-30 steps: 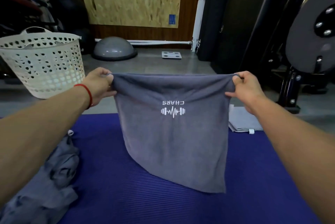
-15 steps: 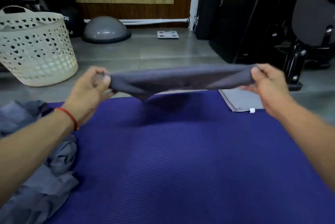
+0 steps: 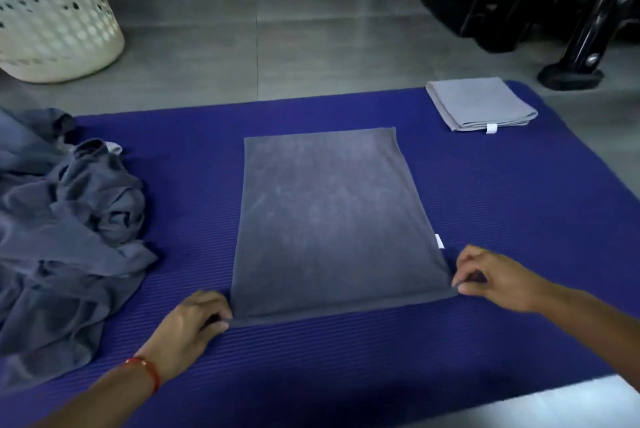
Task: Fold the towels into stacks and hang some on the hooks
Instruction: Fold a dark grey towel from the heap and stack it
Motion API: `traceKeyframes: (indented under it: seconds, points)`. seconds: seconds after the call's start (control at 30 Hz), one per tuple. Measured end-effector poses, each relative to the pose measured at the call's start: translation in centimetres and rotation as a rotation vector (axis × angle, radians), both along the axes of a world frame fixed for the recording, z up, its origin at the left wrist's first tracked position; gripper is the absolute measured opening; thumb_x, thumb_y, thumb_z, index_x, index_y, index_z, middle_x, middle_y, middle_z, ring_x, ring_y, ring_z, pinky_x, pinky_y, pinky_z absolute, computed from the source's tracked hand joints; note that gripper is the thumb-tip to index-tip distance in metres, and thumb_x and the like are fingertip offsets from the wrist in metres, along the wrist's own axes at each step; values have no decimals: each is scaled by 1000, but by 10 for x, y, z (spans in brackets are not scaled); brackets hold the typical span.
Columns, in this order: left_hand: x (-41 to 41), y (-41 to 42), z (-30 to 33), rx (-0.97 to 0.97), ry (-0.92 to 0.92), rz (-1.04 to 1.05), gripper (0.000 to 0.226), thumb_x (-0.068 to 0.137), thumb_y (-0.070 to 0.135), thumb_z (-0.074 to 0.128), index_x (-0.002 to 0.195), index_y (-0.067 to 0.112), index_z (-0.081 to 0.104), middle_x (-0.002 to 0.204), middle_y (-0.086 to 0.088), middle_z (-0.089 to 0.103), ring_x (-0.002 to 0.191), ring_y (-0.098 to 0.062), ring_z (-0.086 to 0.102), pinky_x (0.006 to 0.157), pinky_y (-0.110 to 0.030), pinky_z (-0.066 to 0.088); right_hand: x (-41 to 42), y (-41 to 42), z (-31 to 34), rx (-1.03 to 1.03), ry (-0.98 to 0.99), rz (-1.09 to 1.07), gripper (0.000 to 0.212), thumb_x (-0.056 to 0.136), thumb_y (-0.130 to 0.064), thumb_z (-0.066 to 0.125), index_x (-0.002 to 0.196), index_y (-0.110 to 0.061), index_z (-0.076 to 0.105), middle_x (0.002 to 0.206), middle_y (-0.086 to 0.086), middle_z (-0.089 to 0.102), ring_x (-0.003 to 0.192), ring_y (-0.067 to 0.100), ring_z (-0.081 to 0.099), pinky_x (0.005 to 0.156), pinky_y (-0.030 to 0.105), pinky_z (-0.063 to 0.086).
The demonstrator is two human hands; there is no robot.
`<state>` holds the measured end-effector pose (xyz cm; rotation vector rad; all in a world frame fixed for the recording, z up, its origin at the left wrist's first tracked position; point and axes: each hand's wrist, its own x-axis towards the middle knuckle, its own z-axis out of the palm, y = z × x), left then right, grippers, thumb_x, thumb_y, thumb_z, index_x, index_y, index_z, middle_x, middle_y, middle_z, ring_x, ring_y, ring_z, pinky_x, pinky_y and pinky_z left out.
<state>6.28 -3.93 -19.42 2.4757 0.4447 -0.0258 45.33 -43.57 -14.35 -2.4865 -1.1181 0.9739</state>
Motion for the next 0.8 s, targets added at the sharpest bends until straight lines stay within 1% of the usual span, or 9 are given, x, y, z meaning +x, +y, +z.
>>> traceKeyframes:
  seconds: [0.07, 0.17, 0.2, 0.3, 0.4, 0.5, 0.6, 0.7, 0.8]
  points:
    - [-28, -11, -8, 17, 17, -75, 4, 91, 44, 57, 87, 43, 58, 103, 28, 56, 97, 2, 58, 87, -16, 43, -17, -15, -6, -92, 51, 80, 26, 85, -21, 82, 79, -46, 76, 99, -11, 57, 87, 8, 62, 75, 15, 46]
    - [-55, -31, -15, 18, 5, -87, 29, 97, 57, 47, 91, 36, 66, 109, 29, 54, 103, 7, 54, 89, -8, 41, -39, -29, -12, -149, 89, 145, 27, 86, -25, 81, 81, -50, 74, 98, -13, 57, 87, 6, 60, 74, 14, 45]
    - [-57, -36, -13, 22, 5, -90, 31, 98, 58, 45, 93, 37, 67, 109, 29, 53, 103, 9, 54, 88, -6, 41, -42, -29, -10, -164, 86, 167, 22, 87, -27, 79, 84, -49, 74, 99, -15, 56, 90, 3, 59, 75, 12, 43]
    - [-39, -30, 3, 9, 50, -34, 15, 93, 46, 53, 99, 39, 65, 103, 26, 56, 96, 4, 59, 81, -12, 45, -32, -9, 8, -235, 38, 204, 8, 93, -39, 70, 99, -43, 73, 102, -17, 57, 93, -6, 56, 77, 11, 43]
    - [17, -1, 17, 6, 66, 94, 21, 89, 38, 56, 108, 34, 66, 100, 20, 60, 91, 0, 60, 80, -17, 47, 0, 30, 14, -69, -45, 15, 11, 96, -31, 68, 100, -39, 73, 98, -14, 67, 83, 0, 64, 78, 16, 47]
    - [101, 42, 8, 11, 113, 298, 33, 89, 16, 70, 122, 13, 65, 109, -5, 67, 93, -21, 63, 91, -37, 51, 43, 79, -5, 55, -193, -160, 16, 99, -21, 62, 111, -20, 73, 106, -2, 74, 93, 18, 69, 87, 27, 49]
    - [178, 80, 1, -132, 228, 551, 37, 88, 27, 70, 121, 11, 63, 106, -13, 72, 101, -31, 67, 96, -40, 53, 80, 126, -29, 37, -265, -244, 29, 96, -20, 61, 122, -10, 64, 120, 12, 69, 110, 31, 64, 96, 34, 47]
    - [228, 93, 1, -205, 193, 645, 25, 91, 35, 66, 98, 11, 67, 97, -10, 71, 94, -30, 68, 91, -43, 55, 111, 162, -47, 81, -273, -348, 46, 99, -19, 55, 143, -7, 46, 141, 20, 54, 129, 39, 53, 109, 46, 42]
    - [259, 108, -5, -285, 87, 762, 27, 93, 33, 67, 113, 15, 67, 109, -9, 67, 102, -26, 64, 95, -44, 55, 139, 190, -52, 179, -307, -414, 58, 98, -6, 52, 154, -13, 36, 149, 20, 47, 136, 39, 47, 114, 47, 39]
